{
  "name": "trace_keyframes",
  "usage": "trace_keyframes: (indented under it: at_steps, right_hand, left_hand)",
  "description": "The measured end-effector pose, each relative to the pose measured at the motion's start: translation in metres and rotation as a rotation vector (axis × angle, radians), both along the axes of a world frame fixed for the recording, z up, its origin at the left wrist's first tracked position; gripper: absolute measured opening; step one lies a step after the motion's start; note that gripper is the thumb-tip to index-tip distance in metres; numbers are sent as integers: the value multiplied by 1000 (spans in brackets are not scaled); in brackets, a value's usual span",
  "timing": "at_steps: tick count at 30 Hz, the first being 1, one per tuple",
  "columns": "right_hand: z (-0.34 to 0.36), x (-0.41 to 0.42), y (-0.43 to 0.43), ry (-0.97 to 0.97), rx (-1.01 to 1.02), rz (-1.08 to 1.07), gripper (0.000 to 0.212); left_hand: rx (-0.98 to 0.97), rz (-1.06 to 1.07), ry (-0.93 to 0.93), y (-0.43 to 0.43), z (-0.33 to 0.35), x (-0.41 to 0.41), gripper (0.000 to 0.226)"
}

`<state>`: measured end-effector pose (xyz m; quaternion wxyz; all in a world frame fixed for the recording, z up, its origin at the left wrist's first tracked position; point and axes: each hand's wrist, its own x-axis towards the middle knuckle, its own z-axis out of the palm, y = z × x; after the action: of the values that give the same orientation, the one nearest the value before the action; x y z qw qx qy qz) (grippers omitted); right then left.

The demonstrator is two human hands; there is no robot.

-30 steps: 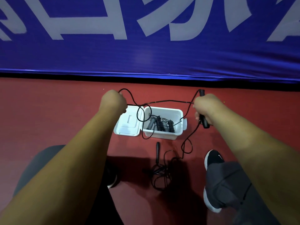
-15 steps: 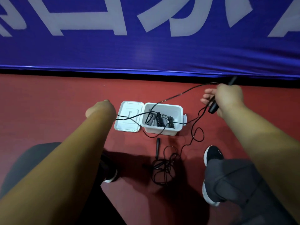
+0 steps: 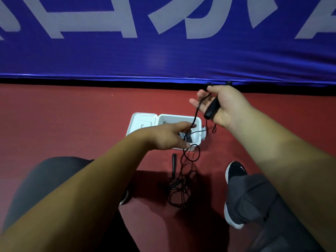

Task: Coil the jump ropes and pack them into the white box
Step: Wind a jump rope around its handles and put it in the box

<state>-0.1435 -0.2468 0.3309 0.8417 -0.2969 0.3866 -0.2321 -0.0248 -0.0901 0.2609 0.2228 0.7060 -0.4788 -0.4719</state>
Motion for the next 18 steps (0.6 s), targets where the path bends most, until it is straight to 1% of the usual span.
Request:
trace_keyframes:
  at_steps: [1, 4, 5, 6, 8, 9, 11, 13, 14, 16, 18]
  right_hand:
    - [2, 1, -1, -9, 18, -11, 15]
    - [5, 3, -6, -28, 51, -58, 13]
    - [4, 4, -9, -31, 53, -74, 12]
    - [1, 4, -12, -26, 39, -83, 12]
    - [-6, 5, -18, 51, -44, -58, 15]
    - [-12, 4, -21, 124, -105, -21, 18]
    - [-23, 2, -23, 340, -262, 81, 25]
    - [-32, -2, -21, 570, -423, 227, 24]
    - [-36, -4, -19, 650, -489, 330, 22]
    - [-40, -8, -10, 748, -580, 555, 27]
    - [-40, -10, 2, 754, -612, 699, 29]
  left_hand:
    - [-3, -29, -26, -2, -5, -2, 57]
    - [33, -96, -206, -5, -7, 1, 20]
    - [33, -85, -220, -5, -5, 3, 15]
    - [33, -50, -179, -5, -4, 5, 17]
    - [27, 85, -4, -6, 4, 6, 23]
    - [13, 169, 77, -6, 10, 6, 24]
    - [-62, 330, 213, -7, 23, 9, 23]
    - [-158, 459, 325, -8, 31, 14, 20]
    - [-192, 510, 362, -7, 34, 16, 20]
    - [-238, 596, 418, -8, 38, 18, 20]
    - [-283, 660, 445, -9, 41, 19, 18]
